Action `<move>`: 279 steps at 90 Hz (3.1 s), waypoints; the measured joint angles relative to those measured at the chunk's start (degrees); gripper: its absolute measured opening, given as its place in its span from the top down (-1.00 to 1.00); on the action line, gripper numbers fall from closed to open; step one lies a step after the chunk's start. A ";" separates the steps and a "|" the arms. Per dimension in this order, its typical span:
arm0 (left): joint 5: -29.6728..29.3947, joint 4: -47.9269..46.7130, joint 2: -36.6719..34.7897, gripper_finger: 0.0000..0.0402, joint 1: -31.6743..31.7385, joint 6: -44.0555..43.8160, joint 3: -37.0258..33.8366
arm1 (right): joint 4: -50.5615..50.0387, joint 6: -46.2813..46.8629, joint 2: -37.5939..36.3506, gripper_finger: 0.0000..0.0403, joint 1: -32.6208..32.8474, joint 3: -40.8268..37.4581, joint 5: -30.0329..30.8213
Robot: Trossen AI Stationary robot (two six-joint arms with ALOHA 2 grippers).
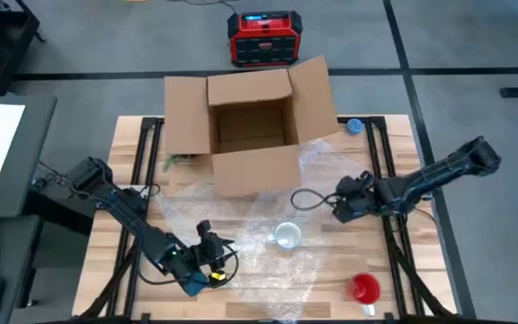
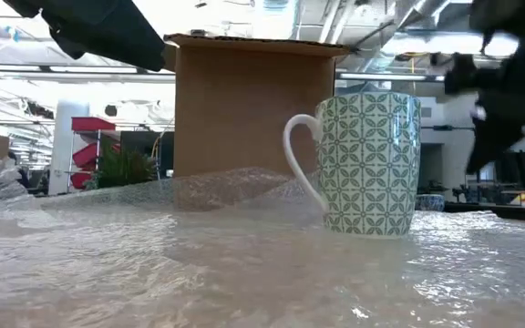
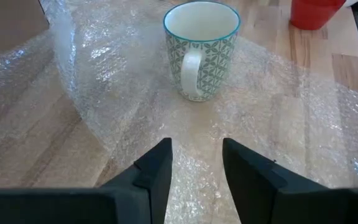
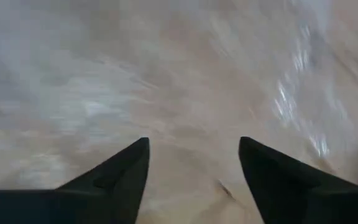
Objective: Wrap mug
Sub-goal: Wrap the green patterned mug into the bubble wrap
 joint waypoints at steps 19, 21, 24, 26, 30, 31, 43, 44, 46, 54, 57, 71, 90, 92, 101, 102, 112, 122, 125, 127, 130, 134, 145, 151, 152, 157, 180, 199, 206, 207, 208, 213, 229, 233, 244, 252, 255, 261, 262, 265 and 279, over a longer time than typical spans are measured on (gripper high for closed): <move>-0.02 0.02 0.00 0.39 1.11 0.55 0.00 | 10.27 -9.21 -0.20 -0.32 -13.11 -6.05 -2.43; -0.02 0.02 0.00 0.39 1.11 0.57 0.00 | 11.84 -10.65 -0.20 -0.32 -14.65 -6.54 -3.05; -0.02 0.02 0.00 0.39 1.11 0.59 0.00 | 14.17 -13.14 -0.18 -0.32 -17.12 -7.23 -4.17; -0.02 0.02 0.00 0.39 1.11 0.57 0.00 | 15.67 -14.78 -0.18 -0.32 -18.84 -7.66 -5.04; -0.02 0.01 0.00 0.39 1.11 0.59 0.00 | 18.46 -17.73 -0.18 -0.32 -22.28 -8.25 -6.67; -0.02 0.00 0.00 0.39 1.11 0.59 0.00 | 19.03 -18.43 -0.17 -0.32 -23.10 -8.34 -6.94; -0.02 0.00 0.00 0.39 1.11 0.60 0.00 | 23.76 -25.31 -0.18 -0.32 -31.80 -8.71 -7.39; -0.02 0.00 0.00 0.39 1.11 0.60 0.00 | 24.11 -25.77 -0.18 -0.32 -32.45 -8.71 -7.40; -0.02 0.00 0.00 0.39 1.11 0.61 0.00 | 24.69 -26.67 -0.18 -0.32 -33.77 -8.71 -7.42; -0.02 0.00 0.00 0.39 1.11 0.61 0.00 | 25.93 -28.78 -0.04 -0.32 -38.44 -8.71 -8.81; -0.02 0.00 0.00 0.39 1.11 0.61 0.00 | 27.04 -29.89 0.21 -0.32 -39.91 -8.73 -9.68; -0.02 0.00 0.00 0.39 1.11 0.61 0.00 | 34.10 -33.92 3.45 -0.32 -44.79 -8.73 -11.29; -0.02 0.03 0.00 0.39 1.11 0.61 0.00 | 39.04 -35.90 13.01 -0.23 -48.93 -8.44 -12.57; 0.03 0.04 0.00 0.39 1.10 0.61 0.00 | 39.29 -35.87 13.95 -0.20 -49.04 -8.40 -12.68; 0.55 0.04 0.00 0.39 1.05 0.61 0.00 | 40.64 -35.83 17.33 0.02 -48.90 -8.15 -12.64; 0.56 0.04 0.00 0.39 1.01 0.61 0.00 | 40.78 -35.82 17.54 0.05 -48.79 -8.14 -12.62; 0.57 0.08 0.00 0.39 0.83 0.57 0.00 | 41.41 -35.43 17.72 0.49 -47.10 -8.18 -12.53; 0.56 0.24 0.00 0.39 0.81 0.56 0.00 | 38.83 -35.02 13.62 0.92 -43.75 -8.68 -11.94; 0.56 0.26 0.00 0.39 0.81 0.57 0.00 | 37.46 -33.97 11.77 0.94 -42.42 -8.88 -11.33; 0.57 0.24 0.00 0.39 0.81 0.57 0.00 | 36.36 -33.01 10.50 0.94 -41.33 -8.98 -10.86; 0.55 0.23 0.00 0.39 0.81 0.61 0.00 | 34.85 -31.65 8.37 0.94 -39.58 -9.13 -9.93; 0.53 0.28 0.00 0.39 0.81 0.74 0.00 | 33.53 -29.90 5.34 0.95 -37.16 -9.02 -8.41; -0.27 0.26 0.00 0.39 0.81 0.81 0.00 | 28.14 -25.12 -2.38 0.99 -29.64 -8.89 -5.15; -0.82 0.31 0.00 0.39 0.81 0.81 0.00 | 25.85 -21.86 -6.15 0.99 -25.11 -8.78 -3.20; -0.85 0.31 0.00 0.39 0.81 0.81 0.00 | 25.35 -21.38 -6.71 0.99 -24.36 -8.63 -2.83; -0.92 0.46 0.00 0.39 1.00 0.83 0.00 | 22.80 -19.15 -9.19 0.99 -20.54 -7.50 -0.60; -1.07 3.67 0.00 0.39 1.79 4.09 0.00 | 20.20 -15.82 -10.67 1.00 -3.80 2.04 6.21; -1.14 4.15 0.00 0.39 1.77 4.72 0.02 | 20.93 -15.36 -1.28 1.00 6.82 10.76 6.86; -1.15 4.15 0.00 0.39 1.77 4.76 0.02 | 21.03 -15.40 3.61 1.00 9.75 14.80 6.89; -1.16 4.15 0.00 0.39 1.77 4.83 0.02 | 21.07 -15.40 4.29 1.00 10.08 15.44 6.89; -1.16 4.14 0.00 0.39 1.77 4.95 0.02 | 21.10 -15.40 4.96 1.00 10.39 16.09 6.89; -1.25 4.16 0.00 0.39 1.77 5.54 0.02 | 20.99 -15.62 8.41 1.00 11.79 19.50 7.22; -2.71 4.24 0.00 0.39 1.77 6.03 0.02 | 17.70 -16.57 18.35 1.00 14.98 32.42 11.59; -3.61 4.24 0.00 0.39 1.77 6.07 0.02 | 15.71 -16.65 20.56 1.00 15.48 35.95 12.23; -4.63 4.25 0.00 0.39 1.77 6.89 0.02 | 10.19 -18.02 26.77 1.00 16.64 44.85 12.58; -4.82 4.24 0.00 0.39 1.77 7.08 0.02 | 7.18 -18.92 30.90 1.00 17.37 50.59 12.37; -5.00 4.23 0.00 0.39 1.77 7.10 0.01 | 6.48 -19.00 32.34 1.00 17.75 52.34 12.14; -5.36 4.21 0.00 0.39 1.77 7.17 0.02 | 4.90 -19.10 35.22 1.00 18.45 55.77 10.42; -5.42 4.20 0.00 0.39 1.77 7.17 0.02 | 4.69 -19.09 35.70 1.00 18.58 56.25 10.09; -5.44 4.16 0.00 0.39 1.77 7.25 0.02 | 4.39 -19.10 37.10 1.00 19.01 57.59 8.88; -5.83 4.17 0.00 0.39 1.77 8.76 0.02 | 4.74 -19.08 42.41 1.00 21.57 62.58 3.59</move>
